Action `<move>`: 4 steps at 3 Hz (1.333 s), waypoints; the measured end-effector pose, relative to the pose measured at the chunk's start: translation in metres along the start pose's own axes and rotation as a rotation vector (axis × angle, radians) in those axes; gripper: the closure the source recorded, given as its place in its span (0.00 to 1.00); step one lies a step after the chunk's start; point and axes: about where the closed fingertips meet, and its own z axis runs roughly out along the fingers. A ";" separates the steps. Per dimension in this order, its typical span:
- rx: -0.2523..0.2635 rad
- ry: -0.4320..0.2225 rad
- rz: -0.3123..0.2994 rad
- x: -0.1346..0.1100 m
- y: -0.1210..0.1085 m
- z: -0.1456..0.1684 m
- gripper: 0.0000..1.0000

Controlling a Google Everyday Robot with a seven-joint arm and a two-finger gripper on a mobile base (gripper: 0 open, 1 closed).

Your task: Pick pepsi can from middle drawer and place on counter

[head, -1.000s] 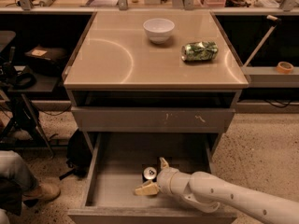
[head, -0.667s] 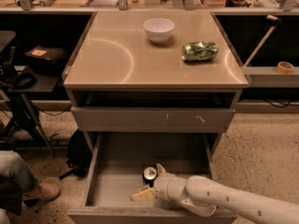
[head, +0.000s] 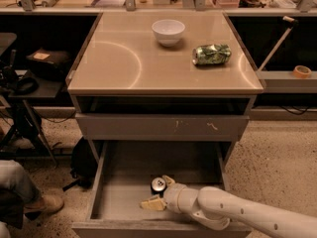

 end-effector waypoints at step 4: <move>-0.032 0.017 0.033 -0.006 -0.023 -0.027 1.00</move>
Offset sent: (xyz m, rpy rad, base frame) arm 0.0000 0.0000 0.0000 0.0000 0.0000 0.0000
